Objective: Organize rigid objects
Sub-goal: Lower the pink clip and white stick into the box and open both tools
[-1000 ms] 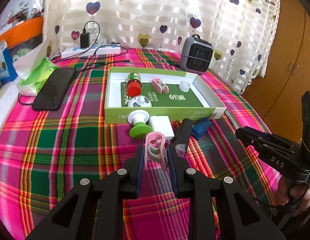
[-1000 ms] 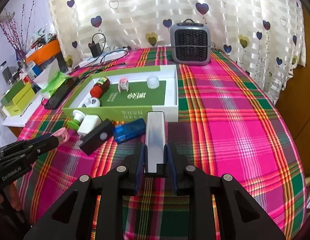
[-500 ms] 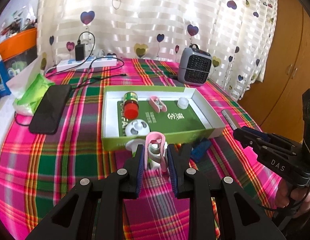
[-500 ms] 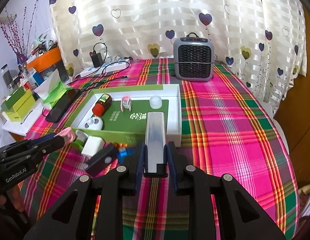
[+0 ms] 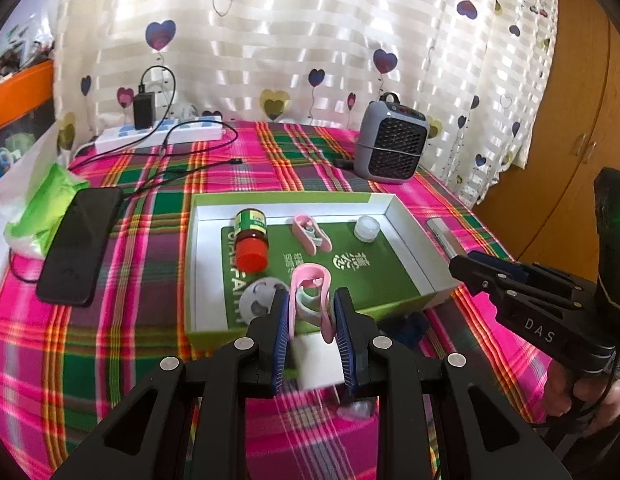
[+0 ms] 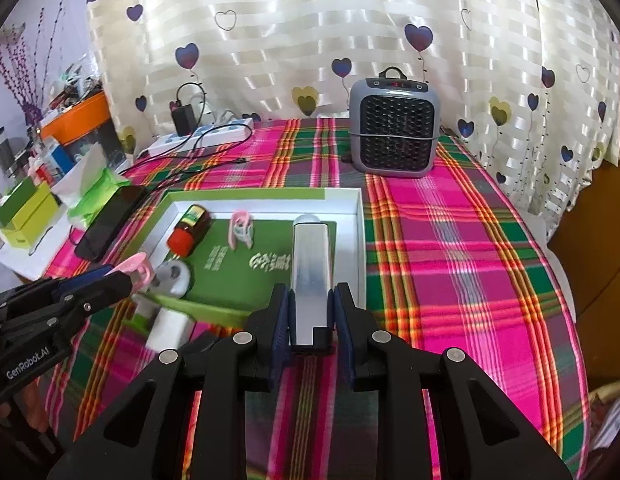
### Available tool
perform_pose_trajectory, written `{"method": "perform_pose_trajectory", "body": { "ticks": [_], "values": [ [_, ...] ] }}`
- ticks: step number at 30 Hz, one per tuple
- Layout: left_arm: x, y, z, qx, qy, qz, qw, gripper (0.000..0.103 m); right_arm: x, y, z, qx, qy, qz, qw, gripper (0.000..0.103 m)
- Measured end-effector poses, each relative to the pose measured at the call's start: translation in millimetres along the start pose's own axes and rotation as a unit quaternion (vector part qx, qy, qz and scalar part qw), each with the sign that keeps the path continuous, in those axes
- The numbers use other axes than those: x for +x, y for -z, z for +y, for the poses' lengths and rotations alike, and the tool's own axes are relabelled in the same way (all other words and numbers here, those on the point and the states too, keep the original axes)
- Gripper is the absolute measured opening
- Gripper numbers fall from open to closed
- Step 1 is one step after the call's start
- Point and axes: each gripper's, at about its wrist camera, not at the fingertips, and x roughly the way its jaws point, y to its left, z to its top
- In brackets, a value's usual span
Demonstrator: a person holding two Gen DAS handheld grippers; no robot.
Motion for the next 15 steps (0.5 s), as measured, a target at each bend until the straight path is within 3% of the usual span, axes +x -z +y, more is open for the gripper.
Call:
{"method": "perform_pose_trajectory", "body": {
  "ticks": [15],
  "values": [
    [48,-20,4,-0.007,-0.008,0.028,0.9996,0.022,47,-21,-8,0.008,0.002,0.041,0.999,0.024]
  ]
}}
